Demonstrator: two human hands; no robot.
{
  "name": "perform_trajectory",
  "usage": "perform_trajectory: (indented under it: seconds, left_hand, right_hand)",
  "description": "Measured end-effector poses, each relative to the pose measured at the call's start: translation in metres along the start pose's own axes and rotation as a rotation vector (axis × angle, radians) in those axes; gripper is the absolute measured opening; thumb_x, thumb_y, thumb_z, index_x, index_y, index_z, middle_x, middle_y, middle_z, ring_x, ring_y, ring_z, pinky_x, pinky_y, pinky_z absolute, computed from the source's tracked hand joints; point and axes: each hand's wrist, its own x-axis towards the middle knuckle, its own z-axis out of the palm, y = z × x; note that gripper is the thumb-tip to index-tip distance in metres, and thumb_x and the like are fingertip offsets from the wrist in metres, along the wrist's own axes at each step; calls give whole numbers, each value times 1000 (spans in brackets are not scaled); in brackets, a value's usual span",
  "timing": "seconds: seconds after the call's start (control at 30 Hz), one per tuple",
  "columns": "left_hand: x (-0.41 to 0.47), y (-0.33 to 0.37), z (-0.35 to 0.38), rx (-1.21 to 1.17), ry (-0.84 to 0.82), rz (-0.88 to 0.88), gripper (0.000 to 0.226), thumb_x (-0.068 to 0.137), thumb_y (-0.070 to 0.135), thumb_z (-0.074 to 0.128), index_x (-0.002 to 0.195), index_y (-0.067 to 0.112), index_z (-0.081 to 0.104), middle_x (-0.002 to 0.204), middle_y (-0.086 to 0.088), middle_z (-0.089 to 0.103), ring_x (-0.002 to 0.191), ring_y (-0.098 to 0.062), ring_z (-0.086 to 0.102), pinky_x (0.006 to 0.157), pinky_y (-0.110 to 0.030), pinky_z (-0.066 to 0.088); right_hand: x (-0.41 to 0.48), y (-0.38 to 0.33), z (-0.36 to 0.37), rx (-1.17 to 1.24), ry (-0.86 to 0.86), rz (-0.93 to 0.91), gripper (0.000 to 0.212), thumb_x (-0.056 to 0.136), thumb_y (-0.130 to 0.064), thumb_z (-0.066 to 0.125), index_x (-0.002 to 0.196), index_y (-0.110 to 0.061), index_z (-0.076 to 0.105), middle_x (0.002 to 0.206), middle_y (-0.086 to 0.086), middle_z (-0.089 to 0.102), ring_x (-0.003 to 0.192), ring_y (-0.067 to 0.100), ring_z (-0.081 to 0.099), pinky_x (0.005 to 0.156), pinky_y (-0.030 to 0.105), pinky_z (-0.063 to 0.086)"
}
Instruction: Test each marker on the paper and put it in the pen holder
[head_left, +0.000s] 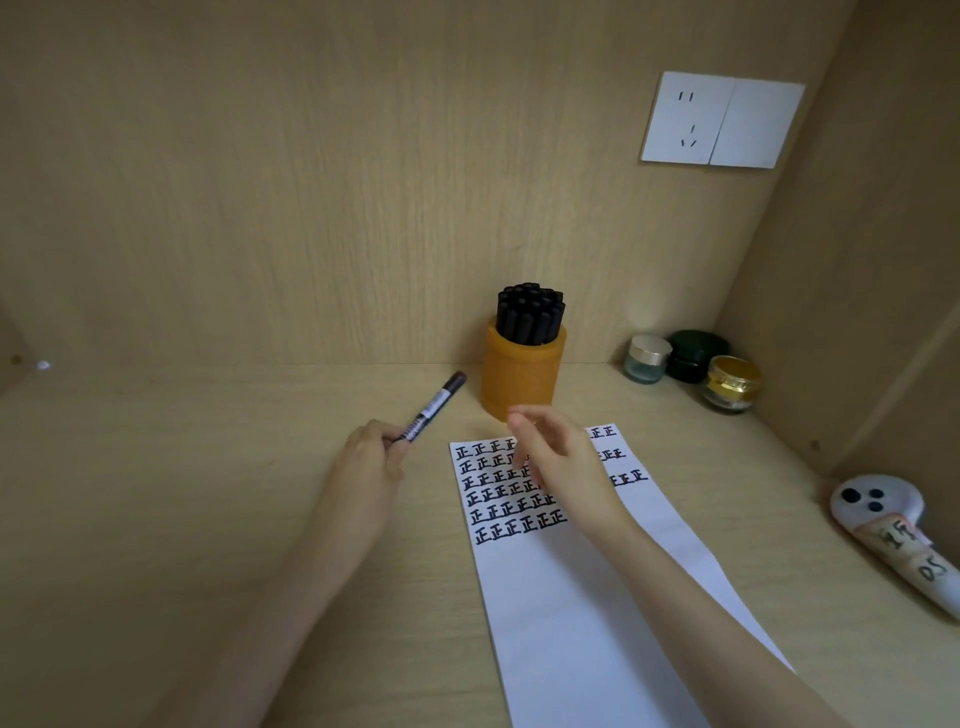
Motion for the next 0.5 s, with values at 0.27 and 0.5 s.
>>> perform_trajectory:
  seconds: [0.27,0.5]
  left_hand:
    - [-54,34,13,-202,-357,201,14,101,21,34,102,23,48,80,6,58,70,-15,53,74,-35,43]
    - [-73,44,18,-284,-368,271,24,101,33,36,83,27,50,73,22,64,73,2,58,73,-23,44]
  right_hand:
    - [-17,-13,12,280,-60,74,23,92,-25,63,71,-17,58,50,4,46,38,8,36,38,16,27]
    - [-35,-8,3,220,-145,62,47,94,-28,58,54,-4,54,44,6,48,38,10,40,45,18,33]
